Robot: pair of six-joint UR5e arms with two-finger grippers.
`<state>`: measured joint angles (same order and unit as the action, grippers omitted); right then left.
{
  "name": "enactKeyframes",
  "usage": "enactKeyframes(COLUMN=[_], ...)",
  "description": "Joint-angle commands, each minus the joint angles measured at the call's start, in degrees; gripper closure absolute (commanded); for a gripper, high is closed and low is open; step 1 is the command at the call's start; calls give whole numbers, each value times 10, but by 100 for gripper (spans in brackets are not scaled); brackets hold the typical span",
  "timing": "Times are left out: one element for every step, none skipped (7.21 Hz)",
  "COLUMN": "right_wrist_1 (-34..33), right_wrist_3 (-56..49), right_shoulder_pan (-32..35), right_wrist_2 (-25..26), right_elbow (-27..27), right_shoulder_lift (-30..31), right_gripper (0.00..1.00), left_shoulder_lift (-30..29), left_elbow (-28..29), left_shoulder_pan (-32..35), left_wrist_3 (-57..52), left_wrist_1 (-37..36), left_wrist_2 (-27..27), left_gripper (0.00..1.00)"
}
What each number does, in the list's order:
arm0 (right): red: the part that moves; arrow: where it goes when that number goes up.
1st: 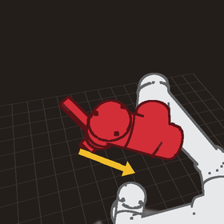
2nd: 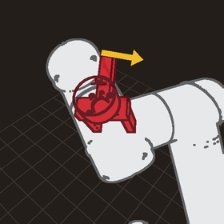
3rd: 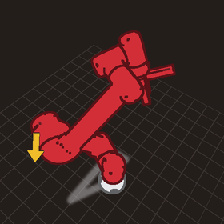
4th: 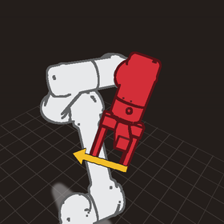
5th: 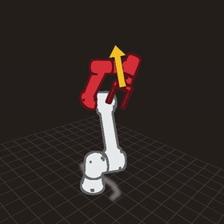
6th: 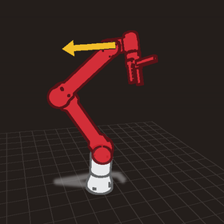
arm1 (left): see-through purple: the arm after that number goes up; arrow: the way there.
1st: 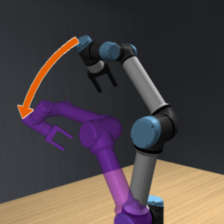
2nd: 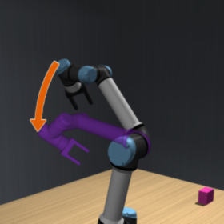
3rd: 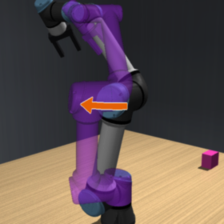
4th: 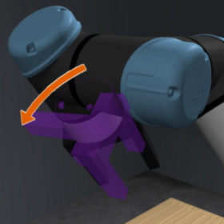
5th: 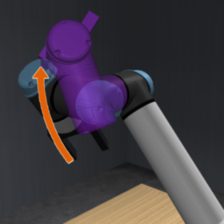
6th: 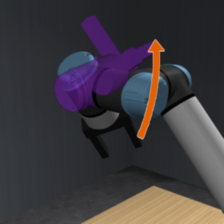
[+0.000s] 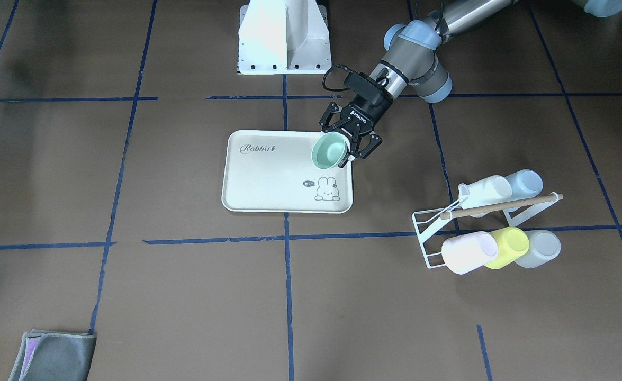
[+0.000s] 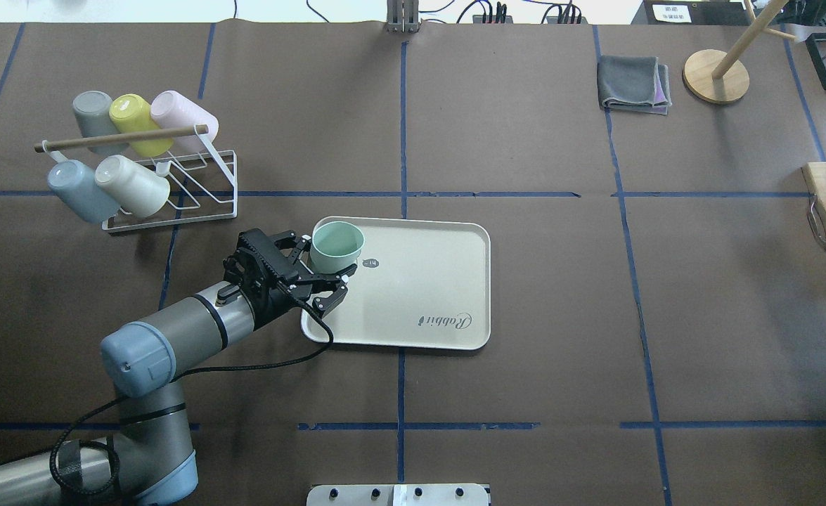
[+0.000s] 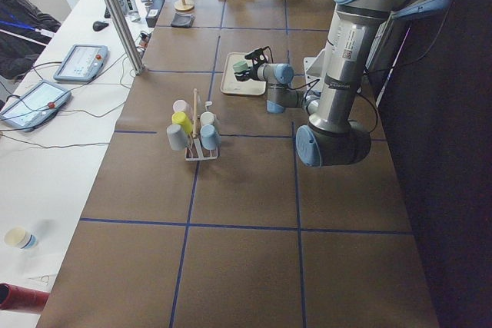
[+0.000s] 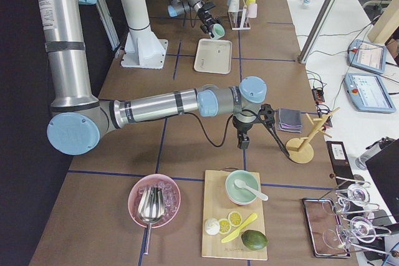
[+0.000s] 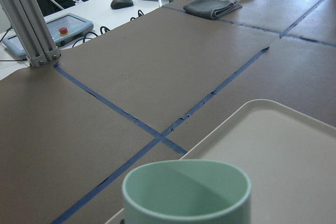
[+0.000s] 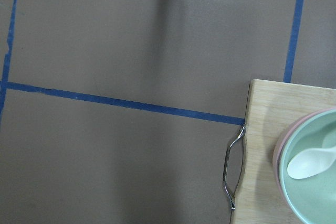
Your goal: Pick up and place green cup on tray
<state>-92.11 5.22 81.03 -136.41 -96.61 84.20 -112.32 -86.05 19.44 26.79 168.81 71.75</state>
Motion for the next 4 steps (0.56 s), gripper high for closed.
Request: enactKeyframes(right_wrist_1=[0,0,0,0], right_wrist_3=[0,0,0,0], right_shoulder_pan=[0,0,-1,0], right_wrist_2=[1,1,2,1], right_elbow=[2,3,4,4], right_shoulder_lift=[-1,-1,-1,-1], right_gripper=[0,0,0,0], left_shoulder_lift=[-33,-39,-55,-73], left_elbow=[42,60,71,83], left_shoulder_pan=[-9,-30,-32,-32], left_wrist_3=[12,13,13,13], left_wrist_1=[62,83,83,81], left_wrist_2=[-28,-51,-54,-55], left_gripper=[62,62,62,62])
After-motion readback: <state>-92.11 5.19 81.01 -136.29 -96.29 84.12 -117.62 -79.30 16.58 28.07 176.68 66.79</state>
